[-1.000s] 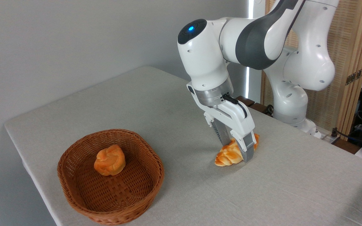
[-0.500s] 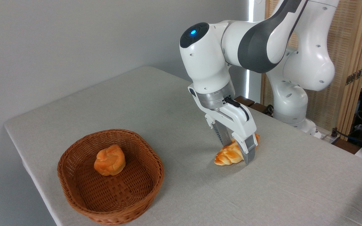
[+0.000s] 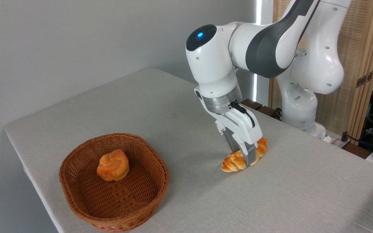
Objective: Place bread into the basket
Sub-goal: 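Lift the braided roll and carry it over the wicker basket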
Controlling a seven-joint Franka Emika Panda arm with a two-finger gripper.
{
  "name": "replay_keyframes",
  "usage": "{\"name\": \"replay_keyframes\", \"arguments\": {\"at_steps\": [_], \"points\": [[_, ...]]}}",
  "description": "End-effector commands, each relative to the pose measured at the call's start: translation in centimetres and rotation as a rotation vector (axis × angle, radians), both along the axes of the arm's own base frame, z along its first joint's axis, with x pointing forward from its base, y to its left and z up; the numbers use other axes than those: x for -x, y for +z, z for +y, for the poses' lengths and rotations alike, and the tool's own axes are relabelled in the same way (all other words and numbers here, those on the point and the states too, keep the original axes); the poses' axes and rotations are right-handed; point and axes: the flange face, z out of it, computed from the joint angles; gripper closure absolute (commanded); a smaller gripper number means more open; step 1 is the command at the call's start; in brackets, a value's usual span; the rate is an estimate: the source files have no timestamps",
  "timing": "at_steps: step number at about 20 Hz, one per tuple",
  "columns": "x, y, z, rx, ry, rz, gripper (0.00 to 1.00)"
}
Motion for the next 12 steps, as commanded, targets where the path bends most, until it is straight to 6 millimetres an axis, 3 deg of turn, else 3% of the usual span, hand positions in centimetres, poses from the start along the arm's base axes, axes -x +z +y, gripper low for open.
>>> {"name": "replay_keyframes", "arguments": {"at_steps": [1,4,7,12], "points": [[0.5,-1.0,0.8,0.002,-0.009,0.014,0.65],[-0.5,0.9,0.8,0.011,-0.003,-0.026,0.65],[-2.2,4.7,-1.0,0.077,0.011,-0.084,0.8],[-4.2,9.1,-2.1,0.127,0.015,-0.149,0.8]]}}
